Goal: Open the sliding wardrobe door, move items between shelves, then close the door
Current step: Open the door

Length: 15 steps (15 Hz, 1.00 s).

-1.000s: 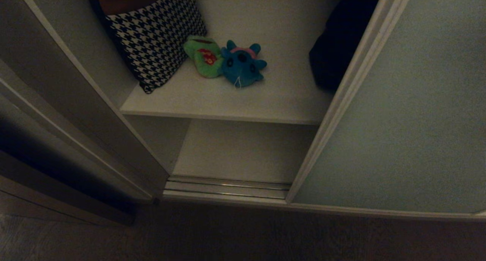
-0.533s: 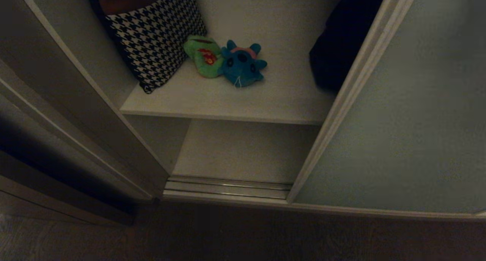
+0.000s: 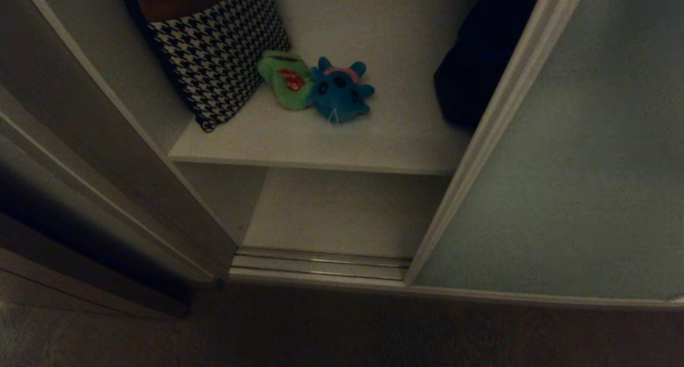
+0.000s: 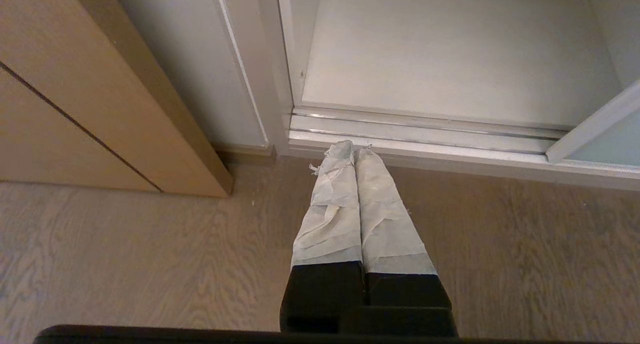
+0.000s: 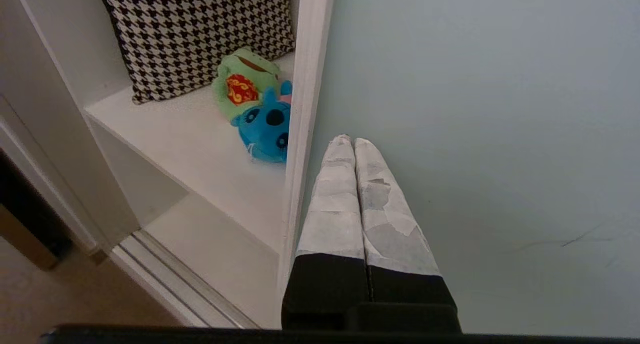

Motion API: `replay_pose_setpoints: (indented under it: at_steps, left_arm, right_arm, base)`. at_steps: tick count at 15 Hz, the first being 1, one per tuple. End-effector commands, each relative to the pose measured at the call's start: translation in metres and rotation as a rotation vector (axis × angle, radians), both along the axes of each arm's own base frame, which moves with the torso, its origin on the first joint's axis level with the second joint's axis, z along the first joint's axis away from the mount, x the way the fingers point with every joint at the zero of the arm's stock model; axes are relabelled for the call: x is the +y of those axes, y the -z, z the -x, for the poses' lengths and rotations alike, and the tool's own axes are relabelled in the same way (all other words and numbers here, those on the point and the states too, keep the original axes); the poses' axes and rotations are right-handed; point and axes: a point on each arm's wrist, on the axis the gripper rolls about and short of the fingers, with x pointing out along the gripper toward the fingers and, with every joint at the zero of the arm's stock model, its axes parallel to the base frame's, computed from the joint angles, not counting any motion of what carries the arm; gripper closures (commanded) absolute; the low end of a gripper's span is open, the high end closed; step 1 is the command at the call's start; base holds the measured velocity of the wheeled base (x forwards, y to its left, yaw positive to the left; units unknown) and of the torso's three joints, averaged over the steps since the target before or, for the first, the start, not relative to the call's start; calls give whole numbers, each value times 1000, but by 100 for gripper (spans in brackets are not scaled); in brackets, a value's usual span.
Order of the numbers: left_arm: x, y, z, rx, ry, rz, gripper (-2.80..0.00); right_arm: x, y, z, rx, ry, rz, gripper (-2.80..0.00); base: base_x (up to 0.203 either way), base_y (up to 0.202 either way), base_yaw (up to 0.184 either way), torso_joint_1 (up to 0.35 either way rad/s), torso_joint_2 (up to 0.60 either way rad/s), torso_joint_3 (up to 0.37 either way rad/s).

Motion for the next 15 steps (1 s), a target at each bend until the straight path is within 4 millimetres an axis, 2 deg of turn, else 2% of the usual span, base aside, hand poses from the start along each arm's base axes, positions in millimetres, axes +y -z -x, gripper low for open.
replay_pose_setpoints:
  at_steps: [1,6,15]
  left_arm:
    - [0,0,0,0,0,1,0]
    - [0,0,0,1,0,1,0]
    - [0,0,0,0,0,1,0]
  right_arm:
    - [7,0,-8,12,2,2,0]
    - [22,3,-16,32,-26,20,0]
    - [87,5,-37,62,-134,60,0]
  base:
    - [0,0,0,0,0,0]
    - [0,0,0,0,0,0]
    - [0,0,0,0,0,0]
